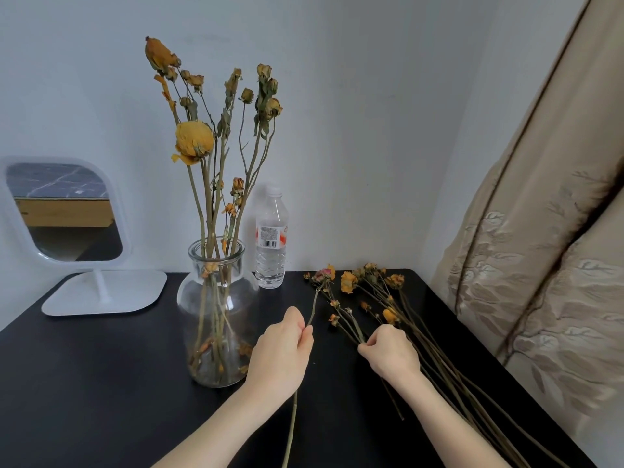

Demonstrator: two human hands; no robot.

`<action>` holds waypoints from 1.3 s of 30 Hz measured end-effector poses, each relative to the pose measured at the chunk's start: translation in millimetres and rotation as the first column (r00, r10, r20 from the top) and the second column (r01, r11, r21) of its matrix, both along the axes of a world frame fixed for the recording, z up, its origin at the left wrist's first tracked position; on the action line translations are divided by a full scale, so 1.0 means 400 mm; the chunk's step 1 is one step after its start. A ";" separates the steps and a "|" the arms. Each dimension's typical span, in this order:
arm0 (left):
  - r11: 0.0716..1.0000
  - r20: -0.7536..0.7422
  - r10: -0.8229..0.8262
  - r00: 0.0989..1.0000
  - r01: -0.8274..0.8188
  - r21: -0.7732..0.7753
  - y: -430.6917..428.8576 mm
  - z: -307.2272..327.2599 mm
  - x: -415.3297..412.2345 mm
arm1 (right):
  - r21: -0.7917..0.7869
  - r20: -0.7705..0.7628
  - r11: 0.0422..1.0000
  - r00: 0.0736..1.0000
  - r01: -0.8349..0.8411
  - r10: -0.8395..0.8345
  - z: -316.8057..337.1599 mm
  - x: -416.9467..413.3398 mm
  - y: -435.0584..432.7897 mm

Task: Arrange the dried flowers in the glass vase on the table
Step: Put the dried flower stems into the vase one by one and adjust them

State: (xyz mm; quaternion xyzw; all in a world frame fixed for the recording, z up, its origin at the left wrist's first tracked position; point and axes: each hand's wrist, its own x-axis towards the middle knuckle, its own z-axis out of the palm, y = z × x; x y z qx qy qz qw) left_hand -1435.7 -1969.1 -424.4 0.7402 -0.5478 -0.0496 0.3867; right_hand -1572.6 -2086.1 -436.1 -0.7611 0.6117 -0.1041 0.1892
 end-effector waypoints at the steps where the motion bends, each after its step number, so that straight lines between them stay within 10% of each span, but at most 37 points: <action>1: 1.000 0.001 0.000 1.000 0.000 0.000 0.001 -0.001 0.000 | 0.008 0.000 1.000 1.000 0.004 -0.004 0.001 0.000 0.000; 28: 0.998 -0.091 0.051 0.995 -0.048 0.037 0.006 -0.016 0.016 | 0.001 0.026 0.995 0.995 0.097 -0.097 0.022 -0.049 -0.017; 39: 0.981 -0.456 -0.167 0.874 0.099 -0.168 0.046 0.069 -0.022 | -0.037 0.553 0.999 0.832 -0.035 0.049 0.148 -0.025 0.025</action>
